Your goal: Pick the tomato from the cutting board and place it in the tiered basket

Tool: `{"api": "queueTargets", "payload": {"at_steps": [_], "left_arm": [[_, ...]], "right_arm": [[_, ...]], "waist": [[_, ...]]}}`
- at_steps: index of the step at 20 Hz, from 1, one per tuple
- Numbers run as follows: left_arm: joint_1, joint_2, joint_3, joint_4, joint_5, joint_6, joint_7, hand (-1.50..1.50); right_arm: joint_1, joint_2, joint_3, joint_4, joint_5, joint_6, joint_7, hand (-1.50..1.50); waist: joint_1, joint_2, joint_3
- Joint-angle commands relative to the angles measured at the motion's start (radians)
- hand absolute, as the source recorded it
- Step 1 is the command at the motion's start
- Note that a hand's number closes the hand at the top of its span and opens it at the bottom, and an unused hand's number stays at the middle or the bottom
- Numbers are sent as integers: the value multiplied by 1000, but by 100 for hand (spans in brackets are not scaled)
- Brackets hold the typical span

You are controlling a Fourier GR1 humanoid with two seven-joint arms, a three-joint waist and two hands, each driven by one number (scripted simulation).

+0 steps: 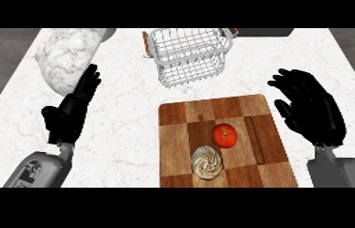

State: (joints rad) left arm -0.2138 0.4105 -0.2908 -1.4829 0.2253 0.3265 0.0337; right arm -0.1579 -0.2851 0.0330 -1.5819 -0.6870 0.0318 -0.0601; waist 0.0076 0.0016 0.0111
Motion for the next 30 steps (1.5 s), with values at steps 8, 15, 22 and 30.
{"api": "queueTargets", "payload": {"at_steps": [8,15,22,30], "left_arm": [[38,-72,-14,-63,-65,101,-11,0],[22,-92,-31,-42,-81,106,-11,0],[33,-93,-37,-70,-85,93,-3,0],[50,-152,-61,-76,-152,121,-15,0]], "right_arm": [[164,-288,-173,76,-123,662,-105,-150],[69,-534,-185,-138,307,608,-78,-150],[55,-615,-83,-458,549,505,143,-150],[-107,-500,162,-626,581,429,585,-150]], "waist": [[-18,-5,-9],[-18,-7,-13],[-10,-8,-14],[8,-2,-12]]}}
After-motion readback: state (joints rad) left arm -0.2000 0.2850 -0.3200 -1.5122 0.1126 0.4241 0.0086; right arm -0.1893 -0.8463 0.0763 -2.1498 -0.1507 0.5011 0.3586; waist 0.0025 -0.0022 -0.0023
